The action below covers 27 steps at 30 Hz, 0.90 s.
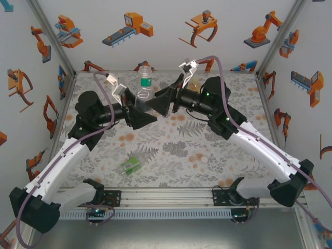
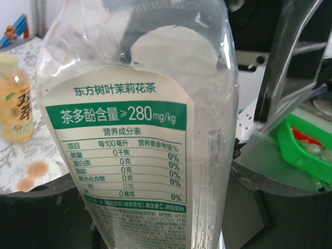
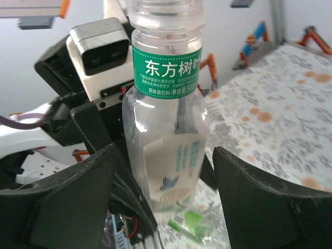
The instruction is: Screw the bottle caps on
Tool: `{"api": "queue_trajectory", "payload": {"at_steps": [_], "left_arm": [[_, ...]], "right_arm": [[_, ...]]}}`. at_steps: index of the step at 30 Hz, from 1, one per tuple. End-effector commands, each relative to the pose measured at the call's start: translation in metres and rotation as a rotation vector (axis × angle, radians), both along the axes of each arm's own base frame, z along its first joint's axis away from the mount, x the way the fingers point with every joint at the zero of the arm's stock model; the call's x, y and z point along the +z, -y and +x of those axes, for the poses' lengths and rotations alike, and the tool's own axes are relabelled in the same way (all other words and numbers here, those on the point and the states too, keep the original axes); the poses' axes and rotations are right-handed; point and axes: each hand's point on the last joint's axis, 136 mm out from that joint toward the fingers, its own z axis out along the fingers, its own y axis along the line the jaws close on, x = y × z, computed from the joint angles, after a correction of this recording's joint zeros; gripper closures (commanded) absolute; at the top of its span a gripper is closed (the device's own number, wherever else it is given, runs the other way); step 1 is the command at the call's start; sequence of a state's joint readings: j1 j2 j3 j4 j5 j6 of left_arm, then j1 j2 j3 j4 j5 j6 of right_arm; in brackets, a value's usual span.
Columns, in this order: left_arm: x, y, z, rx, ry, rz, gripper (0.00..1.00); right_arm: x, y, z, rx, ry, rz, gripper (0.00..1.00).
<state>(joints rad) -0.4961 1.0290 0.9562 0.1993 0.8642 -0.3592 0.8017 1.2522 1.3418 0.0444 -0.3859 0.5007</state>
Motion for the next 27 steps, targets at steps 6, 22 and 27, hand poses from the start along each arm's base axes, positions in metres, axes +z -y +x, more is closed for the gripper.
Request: {"api": "queue_trajectory", "payload": {"at_steps": [6,22,27], "left_arm": [[-0.044,-0.023,0.005,0.156,0.019,0.232,0.53],[-0.065,-0.025,0.013,0.188,-0.025,0.29,0.58],[-0.068,-0.024,0.013,0.186,-0.035,0.29,0.58]], "right_arm": [[-0.094,0.053,0.004,-0.232,-0.197,-0.305,0.33],[-0.328,0.182,-0.034,-0.666,-0.939,-0.872,0.45],[-0.356,0.207,-0.043,-0.731,-0.977,-0.938,0.47]]}}
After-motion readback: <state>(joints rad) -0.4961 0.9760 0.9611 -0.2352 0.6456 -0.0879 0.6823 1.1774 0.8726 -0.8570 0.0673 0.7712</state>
